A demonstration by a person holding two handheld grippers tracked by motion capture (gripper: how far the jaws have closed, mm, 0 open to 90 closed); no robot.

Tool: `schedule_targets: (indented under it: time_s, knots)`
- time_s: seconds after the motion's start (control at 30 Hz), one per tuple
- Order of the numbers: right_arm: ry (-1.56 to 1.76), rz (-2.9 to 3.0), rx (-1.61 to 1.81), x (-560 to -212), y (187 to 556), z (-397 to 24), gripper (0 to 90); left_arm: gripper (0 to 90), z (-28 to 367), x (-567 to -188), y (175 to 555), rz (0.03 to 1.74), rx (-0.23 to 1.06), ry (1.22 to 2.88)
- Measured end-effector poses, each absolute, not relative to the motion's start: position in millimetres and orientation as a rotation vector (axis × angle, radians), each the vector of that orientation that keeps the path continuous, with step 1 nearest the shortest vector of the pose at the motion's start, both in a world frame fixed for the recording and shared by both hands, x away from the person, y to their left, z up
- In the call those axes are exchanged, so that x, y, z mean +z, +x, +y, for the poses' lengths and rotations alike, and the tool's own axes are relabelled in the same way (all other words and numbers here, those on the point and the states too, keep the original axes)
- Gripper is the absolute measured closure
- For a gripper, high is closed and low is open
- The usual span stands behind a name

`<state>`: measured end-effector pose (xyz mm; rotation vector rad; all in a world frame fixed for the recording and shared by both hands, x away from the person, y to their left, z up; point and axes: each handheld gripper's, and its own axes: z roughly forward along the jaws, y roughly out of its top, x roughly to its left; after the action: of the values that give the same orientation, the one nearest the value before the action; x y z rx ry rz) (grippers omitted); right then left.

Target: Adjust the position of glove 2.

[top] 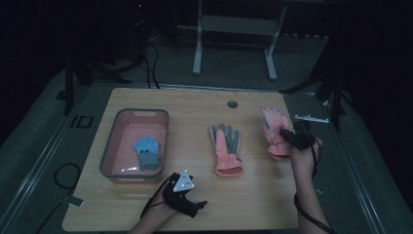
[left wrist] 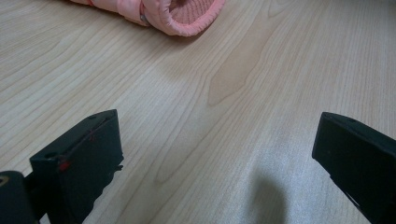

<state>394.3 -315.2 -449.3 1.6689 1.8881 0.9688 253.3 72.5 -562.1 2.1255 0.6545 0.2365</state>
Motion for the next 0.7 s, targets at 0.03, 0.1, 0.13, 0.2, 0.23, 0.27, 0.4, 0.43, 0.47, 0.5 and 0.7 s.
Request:
schedule_targets:
  time_s: [0.03, 0.1, 0.13, 0.2, 0.23, 0.27, 0.4, 0.43, 0.47, 0.5, 0.7]
  knots:
    - [1.668, 1.881, 0.985, -449, 390, -314, 89.5, 1.8, 72, -562, 253, 0.654, 0.237, 2.125]
    - [1.673, 1.873, 1.013, -449, 383, -311, 89.5, 1.8, 72, -562, 253, 0.651, 0.237, 2.126]
    - [1.672, 1.869, 1.016, -449, 380, -309, 89.5, 1.9, 72, -562, 253, 0.651, 0.236, 2.126]
    - [1.685, 1.853, 1.041, -450, 374, -308, 89.5, 1.9, 72, -561, 253, 0.647, 0.237, 2.127]
    - [1.687, 1.845, 1.037, -452, 371, -307, 89.5, 1.9, 72, -561, 252, 0.645, 0.239, 2.129]
    - [1.701, 1.833, 1.036, -454, 369, -306, 89.5, 1.8, 72, -561, 252, 0.645, 0.241, 2.130]
    - [1.726, 1.829, 0.980, -468, 366, -302, 89.4, 1.9, 72, -561, 252, 0.646, 0.239, 2.131]
    - [1.726, 1.827, 0.963, -472, 366, -301, 89.4, 1.9, 72, -562, 252, 0.647, 0.236, 2.130]
    - [1.731, 1.823, 0.938, -476, 366, -300, 89.4, 1.8, 72, -562, 252, 0.648, 0.236, 2.130]
    - [1.735, 1.829, 0.921, -481, 367, -299, 89.3, 1.9, 72, -562, 252, 0.648, 0.237, 2.132]
    - [1.803, 1.837, 0.856, -507, 377, -298, 87.9, 1.8, 72, -562, 252, 0.647, 0.235, 2.130]
